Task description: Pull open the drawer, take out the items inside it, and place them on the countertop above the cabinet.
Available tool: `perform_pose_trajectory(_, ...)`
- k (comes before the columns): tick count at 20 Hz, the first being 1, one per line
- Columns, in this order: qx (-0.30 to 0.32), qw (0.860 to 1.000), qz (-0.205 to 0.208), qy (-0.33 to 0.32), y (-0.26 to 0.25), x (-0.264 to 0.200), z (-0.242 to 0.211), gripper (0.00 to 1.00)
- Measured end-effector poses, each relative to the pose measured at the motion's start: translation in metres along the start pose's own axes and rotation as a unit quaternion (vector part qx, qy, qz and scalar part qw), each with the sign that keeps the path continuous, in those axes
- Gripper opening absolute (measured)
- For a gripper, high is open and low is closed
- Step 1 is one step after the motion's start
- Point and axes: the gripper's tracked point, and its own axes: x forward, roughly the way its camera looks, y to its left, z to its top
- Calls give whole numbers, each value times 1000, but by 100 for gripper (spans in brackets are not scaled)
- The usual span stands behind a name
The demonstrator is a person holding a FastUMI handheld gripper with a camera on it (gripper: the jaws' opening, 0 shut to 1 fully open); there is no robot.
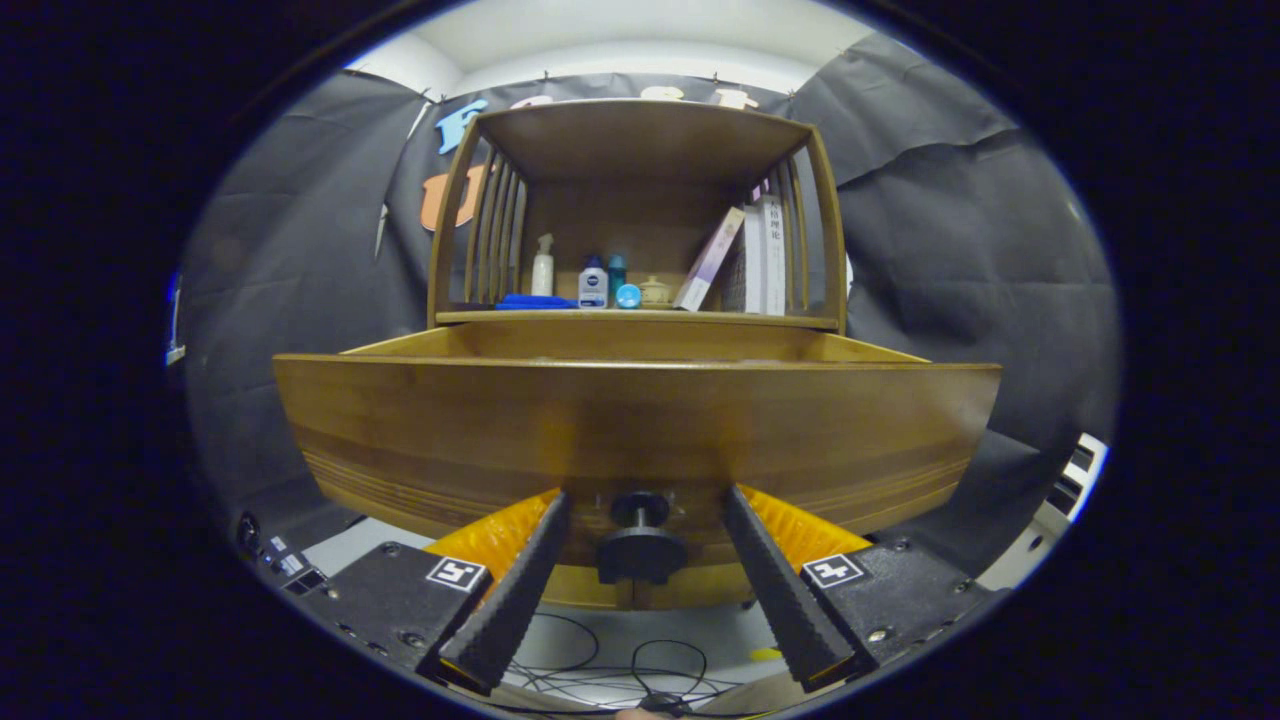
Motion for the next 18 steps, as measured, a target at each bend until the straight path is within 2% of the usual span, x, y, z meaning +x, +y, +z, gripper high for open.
perform_pose_trajectory(5,2,1000,15,-2,-2,12,4,99)
perform_pose_trajectory(18,1,1000,18,-1,-2,40,17,99)
